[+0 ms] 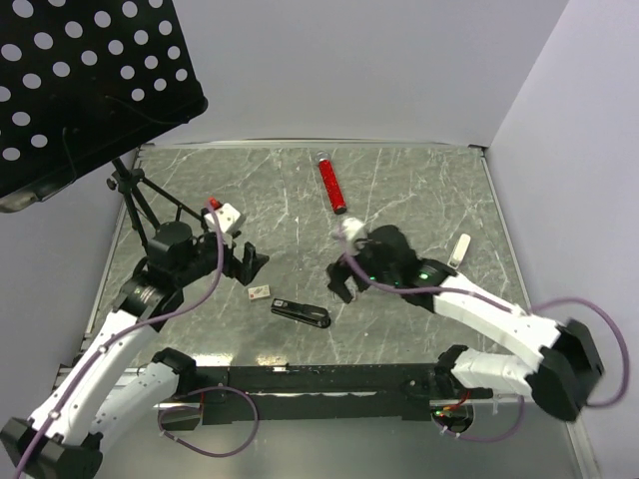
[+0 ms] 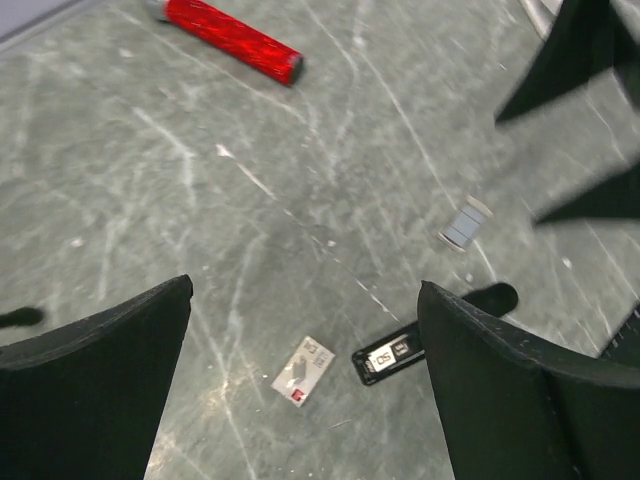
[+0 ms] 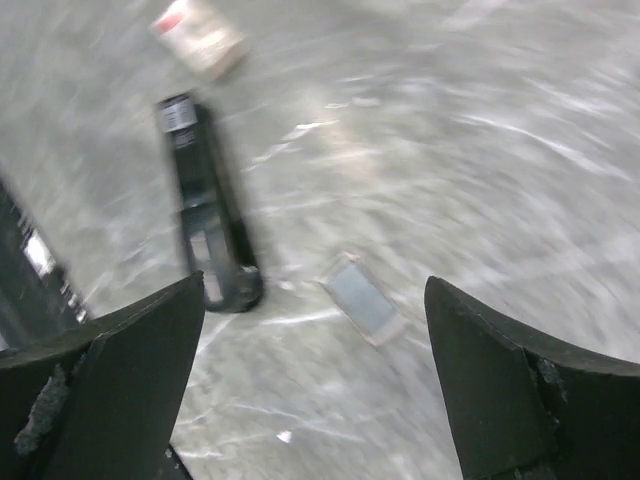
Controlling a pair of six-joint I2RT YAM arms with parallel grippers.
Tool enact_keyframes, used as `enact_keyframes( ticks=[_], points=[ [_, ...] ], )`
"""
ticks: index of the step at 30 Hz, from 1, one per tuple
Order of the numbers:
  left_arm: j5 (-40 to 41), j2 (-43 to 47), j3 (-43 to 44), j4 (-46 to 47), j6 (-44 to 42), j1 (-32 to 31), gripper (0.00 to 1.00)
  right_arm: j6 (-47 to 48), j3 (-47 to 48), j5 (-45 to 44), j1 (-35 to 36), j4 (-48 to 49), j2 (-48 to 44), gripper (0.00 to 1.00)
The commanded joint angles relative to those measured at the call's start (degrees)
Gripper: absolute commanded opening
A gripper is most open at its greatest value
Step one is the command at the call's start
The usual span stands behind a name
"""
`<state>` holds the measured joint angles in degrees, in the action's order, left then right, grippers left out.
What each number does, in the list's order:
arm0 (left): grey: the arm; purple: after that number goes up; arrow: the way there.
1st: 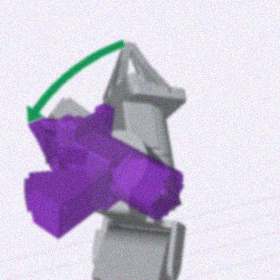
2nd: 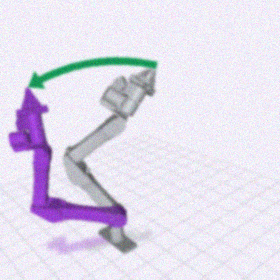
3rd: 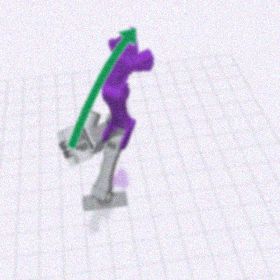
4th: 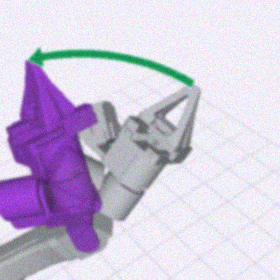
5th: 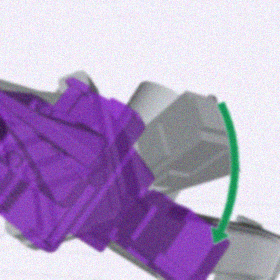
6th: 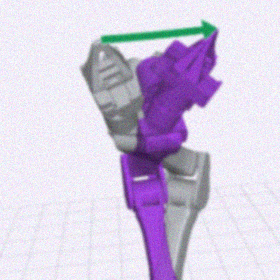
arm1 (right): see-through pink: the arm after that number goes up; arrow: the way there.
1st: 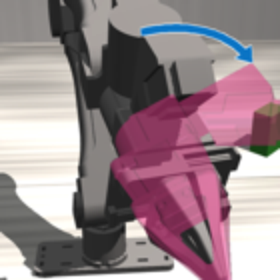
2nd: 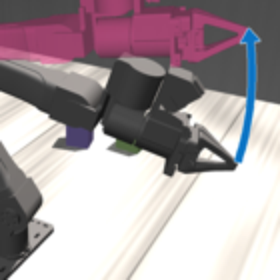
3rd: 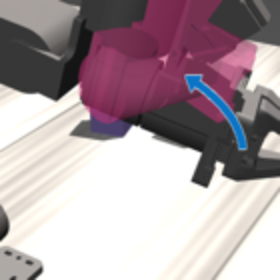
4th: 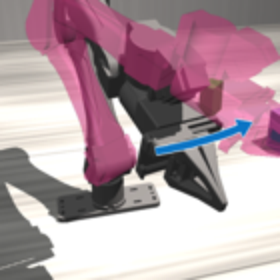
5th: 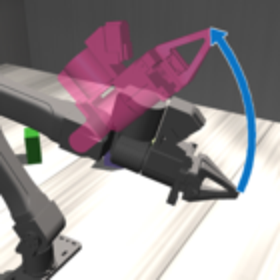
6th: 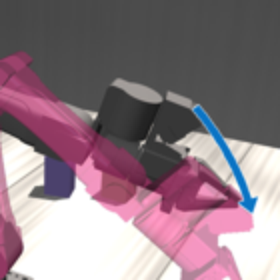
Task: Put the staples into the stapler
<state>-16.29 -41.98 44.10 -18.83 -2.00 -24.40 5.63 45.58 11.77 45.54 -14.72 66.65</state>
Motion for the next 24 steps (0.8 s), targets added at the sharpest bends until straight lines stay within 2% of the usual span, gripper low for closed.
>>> enact_keyframes(
  ticks=[1,4,6,10,13,17,22,24],
  points=[
    [-10.85,-3.89,3.01,1.16,-4.76,-0.90,0.99,-10.61,-7.95,-4.64,-5.28,6.18,-12.29,1.00],
    [-11.04,-6.79,3.36,1.78,-6.78,-4.50,0.99,-14.05,-14.10,-11.65,-6.43,10.58,-21.96,1.00],
    [-10.16,-8.29,3.45,2.04,-8.10,-9.07,0.99,-15.12,-17.79,-15.10,-6.51,12.16,-26.46,1.00],
    [-9.45,-14.60,3.80,2.57,-11.88,-17.15,0.99,-11.45,-20.79,-16.17,-6.69,13.14,-34.73,1.00],
    [-11.74,-19.45,4.94,2.83,-13.63,-23.04,0.99,-13.09,-20.45,-17.65,-6.69,9.73,-37.11,1.00],
    [-11.04,-25.07,6.44,1.35,-17.15,-27.27,0.98,-14.33,-19.13,-16.61,-6.60,6.64,-37.73,1.00],
    [-11.39,-32.20,9.16,-0.86,-21.54,-29.55,0.88,-16.35,-20.88,-15.46,-6.60,7.69,-41.07,1.00],
    [-10.69,-34.74,9.95,-1.99,-23.30,-30.09,0.79,-16.61,-21.76,-14.68,-6.60,7.95,-42.74,1.00]
  ],
)
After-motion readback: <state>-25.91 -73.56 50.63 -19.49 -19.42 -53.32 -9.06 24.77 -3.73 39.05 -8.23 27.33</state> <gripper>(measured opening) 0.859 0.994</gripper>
